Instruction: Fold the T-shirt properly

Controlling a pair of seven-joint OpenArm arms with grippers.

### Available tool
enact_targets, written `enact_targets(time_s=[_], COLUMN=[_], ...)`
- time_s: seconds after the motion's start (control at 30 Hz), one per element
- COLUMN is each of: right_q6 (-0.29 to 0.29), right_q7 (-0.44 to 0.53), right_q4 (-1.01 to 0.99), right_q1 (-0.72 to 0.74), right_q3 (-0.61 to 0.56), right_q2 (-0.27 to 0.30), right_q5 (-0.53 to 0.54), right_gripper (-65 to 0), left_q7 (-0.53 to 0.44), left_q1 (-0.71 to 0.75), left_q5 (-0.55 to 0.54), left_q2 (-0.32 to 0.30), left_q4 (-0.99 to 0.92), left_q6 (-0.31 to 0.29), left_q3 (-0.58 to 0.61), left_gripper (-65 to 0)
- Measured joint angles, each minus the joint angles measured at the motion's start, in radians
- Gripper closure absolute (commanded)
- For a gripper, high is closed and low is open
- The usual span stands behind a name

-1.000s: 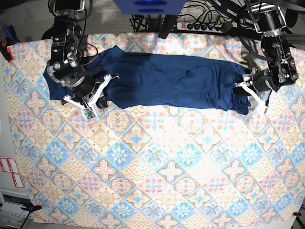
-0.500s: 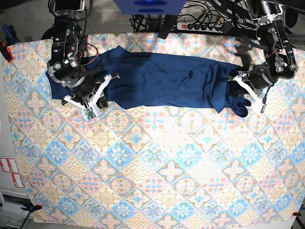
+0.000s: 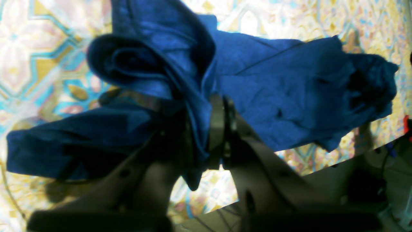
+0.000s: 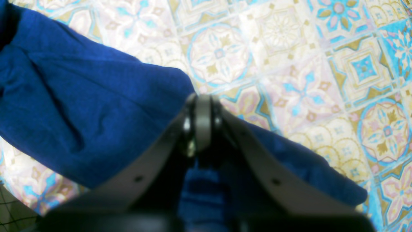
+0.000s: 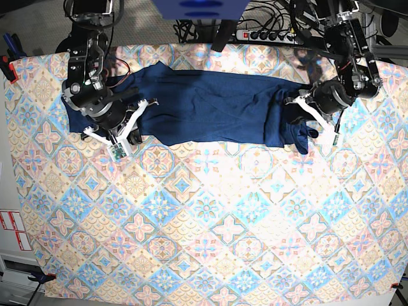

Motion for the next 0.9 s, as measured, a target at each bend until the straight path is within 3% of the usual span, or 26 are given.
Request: enact_targets(time_s=[0.27, 0.57, 0.9], right_q6=[0.000, 0.000, 0.001], right_q7=[0.000, 0.000, 0.000], right_q4=[0.000, 0.000, 0.000], right_q1=[0.001, 0.000, 0.000], right_q3=[0.000, 0.114, 0.217], right_q2=[0.017, 0.024, 0.054], right_q5=[0.000, 0.000, 0.000], right_gripper=[-0.3, -0.5, -0.6], left_q7=[0.000, 0.003, -0.008], left_q1=[-0.004, -0.005, -0.084], left_q5=[-0.004, 0.010, 0.014], left_q2=[0.061, 0.129, 0.138], left_q4=[0.077, 0.072, -0.101], left_q6=[-0.001, 0.000, 0.000], left_q3=[0.136, 0.138, 0.262], left_gripper=[0.0, 0.0, 0.0])
